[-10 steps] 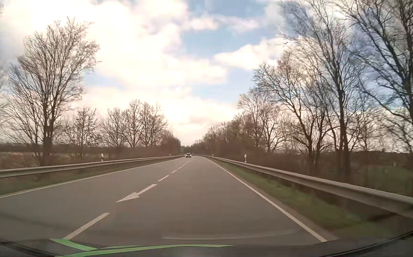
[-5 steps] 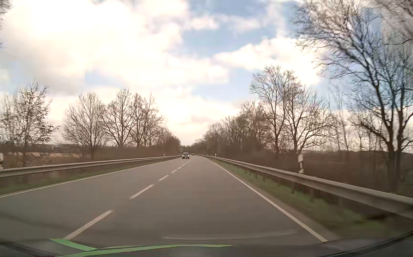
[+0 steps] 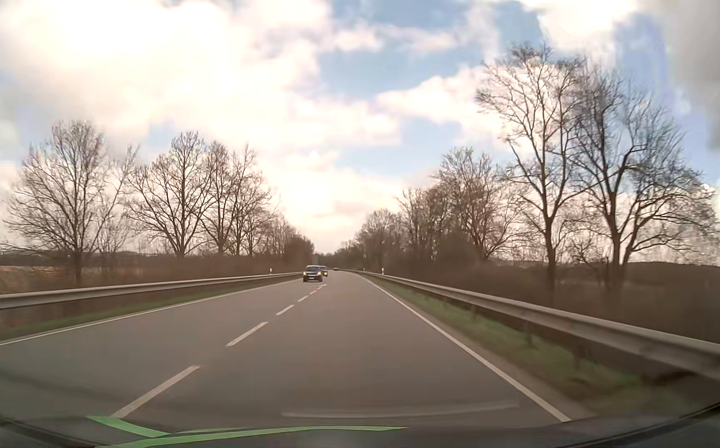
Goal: Follow the waypoints while adhering to traffic rules and regulations
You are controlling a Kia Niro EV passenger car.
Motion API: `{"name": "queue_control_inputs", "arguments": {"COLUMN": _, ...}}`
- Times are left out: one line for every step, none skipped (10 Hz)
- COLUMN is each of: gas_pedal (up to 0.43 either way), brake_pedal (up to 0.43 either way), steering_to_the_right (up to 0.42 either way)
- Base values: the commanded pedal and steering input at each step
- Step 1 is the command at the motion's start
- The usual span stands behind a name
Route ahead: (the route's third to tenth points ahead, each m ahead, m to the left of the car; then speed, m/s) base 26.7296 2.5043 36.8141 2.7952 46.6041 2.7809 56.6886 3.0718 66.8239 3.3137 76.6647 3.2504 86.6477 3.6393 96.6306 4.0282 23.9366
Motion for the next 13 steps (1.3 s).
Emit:
{"name": "queue_control_inputs", "arguments": {"gas_pedal": 0.248, "brake_pedal": 0.000, "steering_to_the_right": -0.001}}
{"name": "queue_control_inputs", "arguments": {"gas_pedal": 0.248, "brake_pedal": 0.000, "steering_to_the_right": -0.001}}
{"name": "queue_control_inputs", "arguments": {"gas_pedal": 0.248, "brake_pedal": 0.000, "steering_to_the_right": -0.001}}
{"name": "queue_control_inputs", "arguments": {"gas_pedal": 0.248, "brake_pedal": 0.000, "steering_to_the_right": -0.001}}
{"name": "queue_control_inputs", "arguments": {"gas_pedal": 0.248, "brake_pedal": 0.000, "steering_to_the_right": -0.001}}
{"name": "queue_control_inputs", "arguments": {"gas_pedal": 0.248, "brake_pedal": 0.000, "steering_to_the_right": -0.002}}
{"name": "queue_control_inputs", "arguments": {"gas_pedal": 0.248, "brake_pedal": 0.000, "steering_to_the_right": -0.003}}
{"name": "queue_control_inputs", "arguments": {"gas_pedal": 0.248, "brake_pedal": 0.000, "steering_to_the_right": -0.002}}
{"name": "queue_control_inputs", "arguments": {"gas_pedal": 0.248, "brake_pedal": 0.000, "steering_to_the_right": -0.003}}
{"name": "queue_control_inputs", "arguments": {"gas_pedal": 0.248, "brake_pedal": 0.000, "steering_to_the_right": -0.003}}
{"name": "queue_control_inputs", "arguments": {"gas_pedal": 0.248, "brake_pedal": 0.000, "steering_to_the_right": -0.003}}
{"name": "queue_control_inputs", "arguments": {"gas_pedal": 0.248, "brake_pedal": 0.000, "steering_to_the_right": -0.002}}
{"name": "queue_control_inputs", "arguments": {"gas_pedal": 0.248, "brake_pedal": 0.000, "steering_to_the_right": -0.002}}
